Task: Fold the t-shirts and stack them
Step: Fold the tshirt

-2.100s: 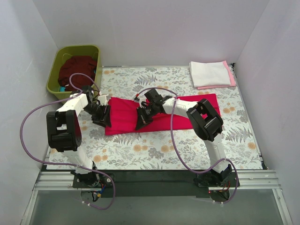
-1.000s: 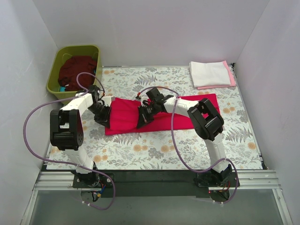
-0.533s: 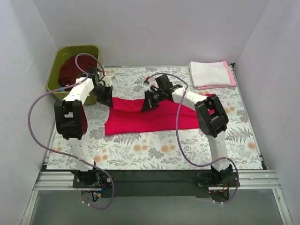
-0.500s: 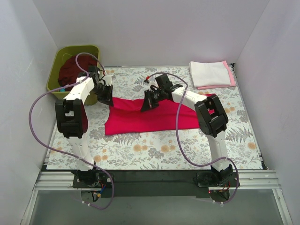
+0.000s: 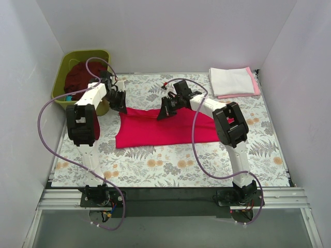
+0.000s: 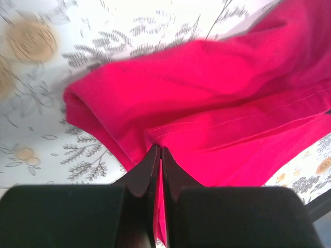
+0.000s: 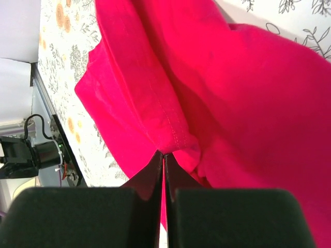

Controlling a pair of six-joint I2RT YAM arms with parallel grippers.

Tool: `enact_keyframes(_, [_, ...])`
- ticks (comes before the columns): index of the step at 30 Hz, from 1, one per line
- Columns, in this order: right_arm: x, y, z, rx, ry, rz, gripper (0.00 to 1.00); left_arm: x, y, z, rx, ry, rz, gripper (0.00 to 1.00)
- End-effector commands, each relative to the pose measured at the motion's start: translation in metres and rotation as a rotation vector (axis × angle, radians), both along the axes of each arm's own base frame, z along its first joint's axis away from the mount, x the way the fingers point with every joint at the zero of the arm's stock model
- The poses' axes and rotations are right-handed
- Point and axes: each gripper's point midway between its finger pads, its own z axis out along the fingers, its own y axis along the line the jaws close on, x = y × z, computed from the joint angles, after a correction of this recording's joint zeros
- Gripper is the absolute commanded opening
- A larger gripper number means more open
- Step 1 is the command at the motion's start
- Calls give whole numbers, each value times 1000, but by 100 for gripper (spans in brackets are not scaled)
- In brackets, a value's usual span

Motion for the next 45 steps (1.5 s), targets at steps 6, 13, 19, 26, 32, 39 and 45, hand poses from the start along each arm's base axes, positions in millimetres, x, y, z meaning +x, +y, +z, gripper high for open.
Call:
enact_keyframes(6, [-8, -3, 1, 10, -11, 19, 1, -32, 6, 6, 31, -3, -8, 0])
enact_keyframes(13, [-34, -9, -4, 4, 33, 53, 1, -57, 9, 9, 45, 19, -14, 0])
enact_keyframes(19, [-38, -14, 14, 35, 21, 99, 32, -66, 11, 10, 56, 20, -24, 32])
enact_keyframes(26, [-14, -66, 84, 55, -133, 114, 65, -53, -18, 51, -11, -85, -54, 39])
enact_keyframes(32, [7, -167, 61, -216, -206, 78, 45, -62, -49, 19, 7, -28, -94, 37])
enact_keyframes(39, [26, -318, 31, -507, -228, 12, 36, -69, -44, -14, 62, 36, -64, 37])
enact_keyframes(45, [24, -375, -4, -674, -197, 71, 31, -83, -39, -32, 82, 95, -51, 36])
